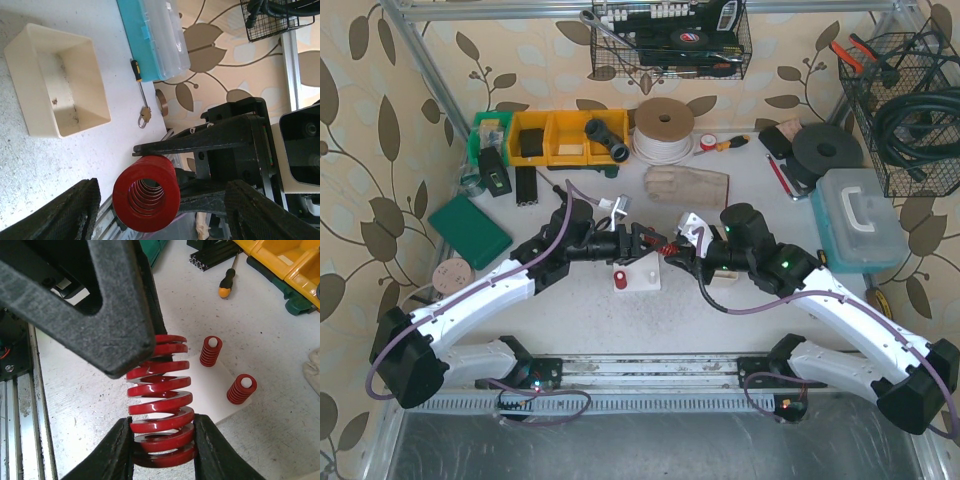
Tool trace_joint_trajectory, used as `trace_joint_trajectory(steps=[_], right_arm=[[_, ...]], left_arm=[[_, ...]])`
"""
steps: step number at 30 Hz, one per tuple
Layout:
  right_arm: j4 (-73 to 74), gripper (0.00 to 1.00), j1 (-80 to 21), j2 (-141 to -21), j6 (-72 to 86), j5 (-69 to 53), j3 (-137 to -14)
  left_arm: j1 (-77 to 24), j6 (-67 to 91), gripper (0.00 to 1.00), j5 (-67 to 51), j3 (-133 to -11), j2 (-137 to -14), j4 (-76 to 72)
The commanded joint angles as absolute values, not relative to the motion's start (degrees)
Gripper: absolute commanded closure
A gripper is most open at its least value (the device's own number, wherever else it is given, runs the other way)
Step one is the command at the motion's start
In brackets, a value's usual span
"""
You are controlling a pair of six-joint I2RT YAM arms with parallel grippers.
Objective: Install the large spring
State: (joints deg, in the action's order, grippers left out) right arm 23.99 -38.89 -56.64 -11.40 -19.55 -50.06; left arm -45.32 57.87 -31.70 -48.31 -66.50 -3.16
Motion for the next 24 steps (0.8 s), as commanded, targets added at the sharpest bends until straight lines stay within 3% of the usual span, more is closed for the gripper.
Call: trace_joint_trajectory(steps=[1,17,24], right_arm=[[22.1,1.0,-39.3,-56.1,-10.9,-21.0,-52.3],[22.1,1.0,-39.9,-56.6,-10.7,-21.5,-52.6],[22.0,1.0,-39.9,-56.6,-11.1,-20.9,-52.6]], left_arm=[[-44.9,58.5,0.29,-33.3,-49.8,-66.5,-6.0],[-45.0,59.2,0.32,-33.6,-49.3,-67.0,-7.0],[-45.0,59.6,0.4,-34.4,-48.8,-67.0,-7.4]])
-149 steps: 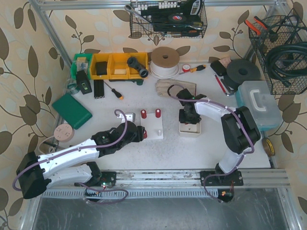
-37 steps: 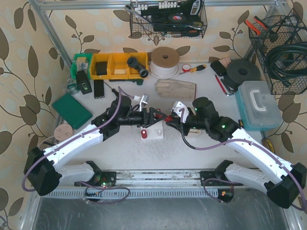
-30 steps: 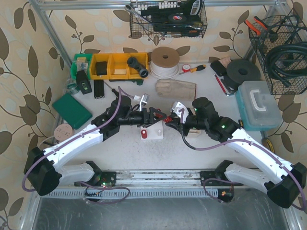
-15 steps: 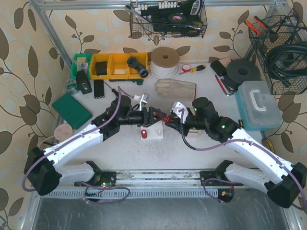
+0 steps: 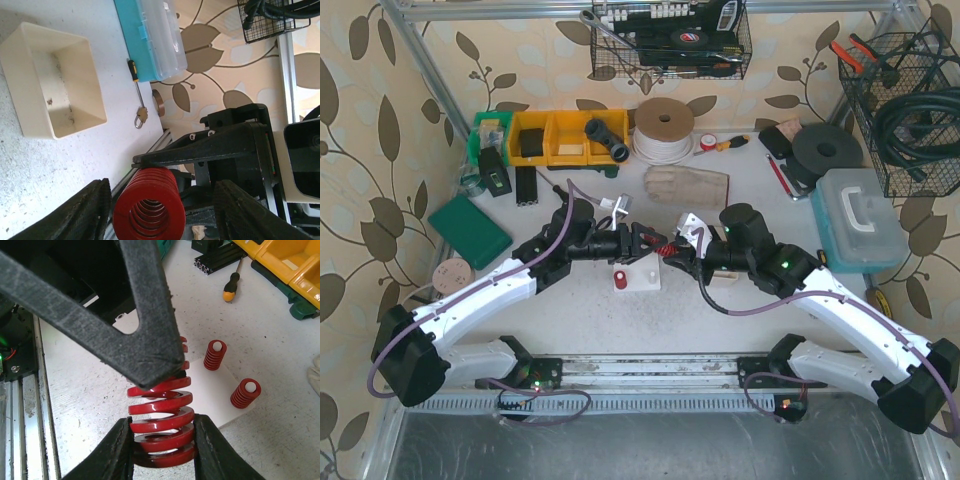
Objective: Install the large spring
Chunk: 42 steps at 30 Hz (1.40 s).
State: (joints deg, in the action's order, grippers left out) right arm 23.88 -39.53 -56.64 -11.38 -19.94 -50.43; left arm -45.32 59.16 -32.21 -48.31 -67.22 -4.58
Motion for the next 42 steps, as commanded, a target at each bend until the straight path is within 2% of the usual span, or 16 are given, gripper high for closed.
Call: trace_joint_trajectory(steps=[1,15,20,26,28,33,35,40,42], right_arm=[[22.1,1.0,-39.9,-56.7,-11.1,-20.8,-52.5],[22.1,1.0,-39.9,-57.0,-11.2,-20.2,-52.6],[22.2,1.0,-39.9,-57.0,-11.1,-19.8,-52.6],[22.2,1.0,-39.9,-56.9,-10.6,-18.9,-52.5],[22.1,0.99,-39.9,-56.7,-10.4,-18.2,-52.3],[21.4,0.69,-39.9,-56.4,-9.3,-16.6,-51.5],[21.4,0.61,-39.9,-55.8,-8.8,-15.9,-51.2],[19.5,0.51,-39.9,-53.0,-6.8,-15.4,-49.0],[18.3,0.51,-39.9,-52.3,-5.7,-15.8,-48.4]], left_arm=[[-45.0,59.6,0.41,-34.4,-48.7,-66.9,-7.4],[-45.0,59.3,0.54,-34.8,-48.1,-66.9,-7.4],[-45.0,59.1,0.68,-34.6,-48.1,-66.7,-6.8],[-45.0,58.6,0.99,-34.4,-48.4,-66.6,-5.7],[-45.0,58.3,1.0,-34.1,-48.6,-66.5,-5.2],[-45.0,57.4,1.0,-33.2,-49.3,-65.6,-3.2],[-44.9,57.1,1.0,-32.1,-49.6,-65.0,-2.2],[-44.1,57.1,1.0,-31.7,-51.5,-64.7,-0.5],[-43.9,57.0,1.0,-31.3,-52.2,-64.4,0.2]])
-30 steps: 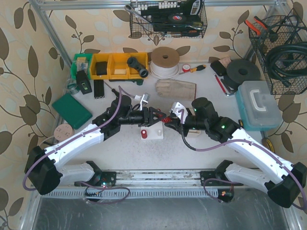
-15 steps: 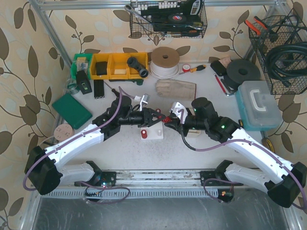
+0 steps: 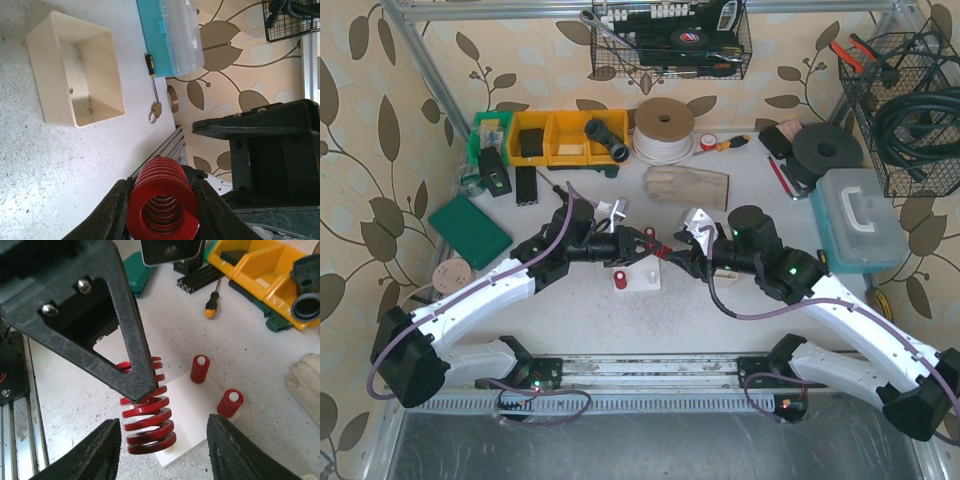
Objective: Install the large spring
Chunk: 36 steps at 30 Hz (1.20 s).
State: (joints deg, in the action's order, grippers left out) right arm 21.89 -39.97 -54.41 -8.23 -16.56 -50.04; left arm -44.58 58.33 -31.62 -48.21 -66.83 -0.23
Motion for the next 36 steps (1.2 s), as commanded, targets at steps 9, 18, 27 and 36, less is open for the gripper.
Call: trace_joint_trajectory(steps=[9,18,27,36], right_arm=[[15.7,0.5,-39.9,-51.5,-1.1,-17.1,-47.1],[10.9,0.17,-39.8,-45.0,8.7,-4.7,-41.3],[15.8,0.2,-38.8,-49.4,32.1,9.0,-44.3],[7.5,0.07,-38.8,-48.8,44.0,13.3,-35.4]], left_arm=[[-42.5,55.7,1.0,-28.0,-54.2,-62.1,6.0],[-41.6,47.5,1.0,-20.4,-61.7,-63.6,27.8],[-41.6,39.8,1.0,-12.1,-70.3,-67.1,42.9],[-47.9,35.7,1.0,-4.6,-75.1,-71.3,46.7]])
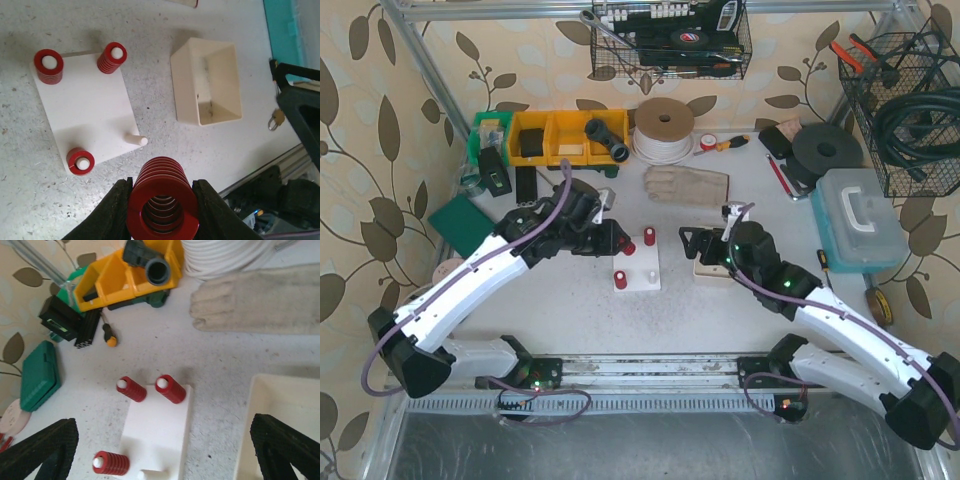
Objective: Install the large spring
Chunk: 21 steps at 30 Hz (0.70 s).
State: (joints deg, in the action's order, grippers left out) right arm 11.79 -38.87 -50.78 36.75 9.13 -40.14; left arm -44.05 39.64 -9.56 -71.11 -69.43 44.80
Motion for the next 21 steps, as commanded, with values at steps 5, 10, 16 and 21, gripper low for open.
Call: trace_joint_trajectory(steps=[5,10,16,21], right_arm=[[1.4,0.05,-38.8,-45.4,45.5,14.8,-29.2],[2.6,0.04,-38.8,-45.3,45.6,18.0,-28.3],[4.0,0.02,-38.8,-45.8,47.1,20.4,-28.3],[6.1,0.01,-38.7,-46.4,48.4,21.5,-29.0]], left_arm=[[-52.8,34.3,1.0,1.5,-78.6,-76.1,47.5],[-54.2,34.5,1.0,3.3,-79.5,-79.6,46.4],[-56.9,34.5,1.0,6.1,-82.3,-84.1,47.2],[-58.1,35.5,1.0,6.9,-82.1,-85.4,46.8]])
